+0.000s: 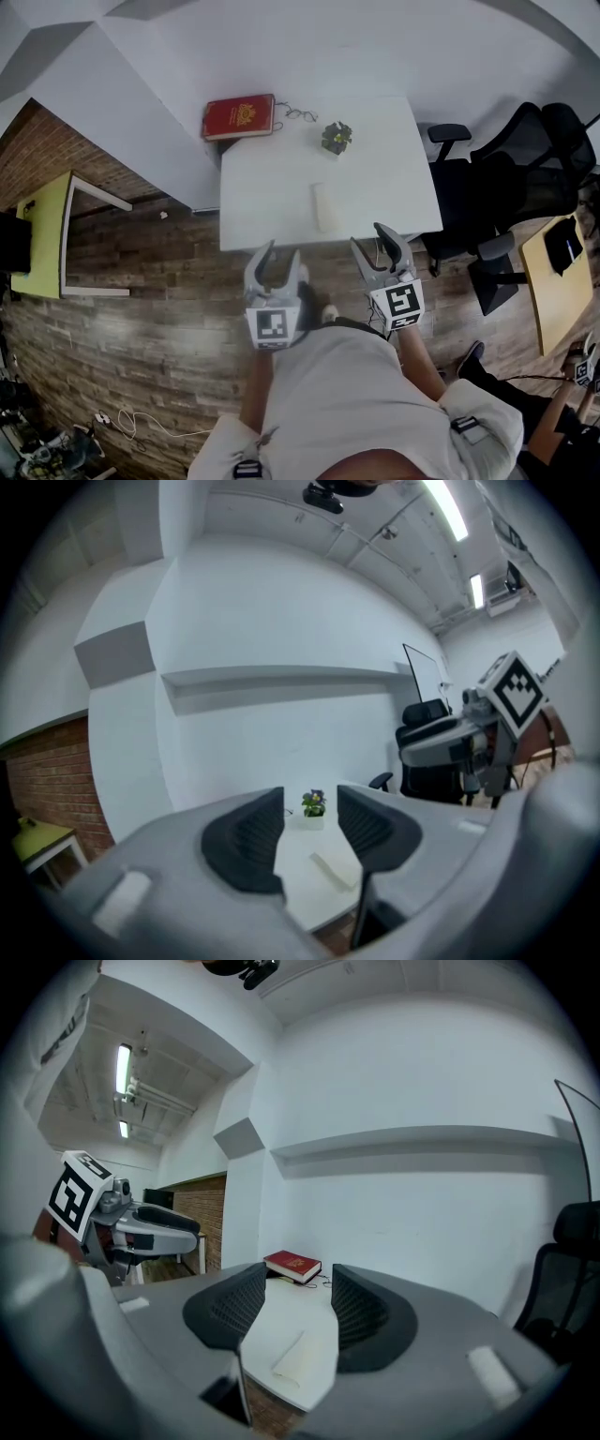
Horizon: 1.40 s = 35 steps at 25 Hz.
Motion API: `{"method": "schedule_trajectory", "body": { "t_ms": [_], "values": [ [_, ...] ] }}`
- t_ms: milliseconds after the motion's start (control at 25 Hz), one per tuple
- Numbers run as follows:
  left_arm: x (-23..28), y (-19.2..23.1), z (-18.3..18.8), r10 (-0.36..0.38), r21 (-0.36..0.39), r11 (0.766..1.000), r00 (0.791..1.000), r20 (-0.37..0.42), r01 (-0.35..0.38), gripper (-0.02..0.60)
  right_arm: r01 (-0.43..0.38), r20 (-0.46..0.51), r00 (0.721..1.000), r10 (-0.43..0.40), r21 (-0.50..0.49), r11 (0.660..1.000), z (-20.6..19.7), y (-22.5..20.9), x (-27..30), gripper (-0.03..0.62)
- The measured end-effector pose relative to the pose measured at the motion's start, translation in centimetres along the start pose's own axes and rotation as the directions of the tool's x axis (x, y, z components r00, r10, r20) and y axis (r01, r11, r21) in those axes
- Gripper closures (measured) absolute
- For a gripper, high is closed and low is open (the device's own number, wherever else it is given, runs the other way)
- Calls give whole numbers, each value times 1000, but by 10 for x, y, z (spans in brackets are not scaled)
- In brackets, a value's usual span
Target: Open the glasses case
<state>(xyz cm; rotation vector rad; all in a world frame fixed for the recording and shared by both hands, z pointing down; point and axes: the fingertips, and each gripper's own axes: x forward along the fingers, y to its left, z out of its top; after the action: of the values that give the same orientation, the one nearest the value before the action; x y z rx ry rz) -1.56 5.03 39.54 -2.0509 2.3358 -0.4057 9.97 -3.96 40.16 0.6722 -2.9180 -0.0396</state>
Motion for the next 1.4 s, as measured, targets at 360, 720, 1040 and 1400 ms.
{"method": "schedule_trajectory", "body": {
  "t_ms": [360,720,1040,1400],
  "values": [
    [35,23,-6,-33,-31,999,999,5,33,408,19,-29,999,-19,-3,1000,-2,-10,35,385],
    [89,49,-10,-116,-35,993,993,3,116,408,65,-68,996,-65,-3,998,-2,-32,82,385],
    [128,70,-17,-194,-32,980,981,-14,194,410,122,-121,985,-120,12,992,-6,-45,114,385],
    [164,92,-32,-275,-8,961,961,-36,275,410,183,-185,967,-174,33,983,-22,-51,146,385]
  ]
}}
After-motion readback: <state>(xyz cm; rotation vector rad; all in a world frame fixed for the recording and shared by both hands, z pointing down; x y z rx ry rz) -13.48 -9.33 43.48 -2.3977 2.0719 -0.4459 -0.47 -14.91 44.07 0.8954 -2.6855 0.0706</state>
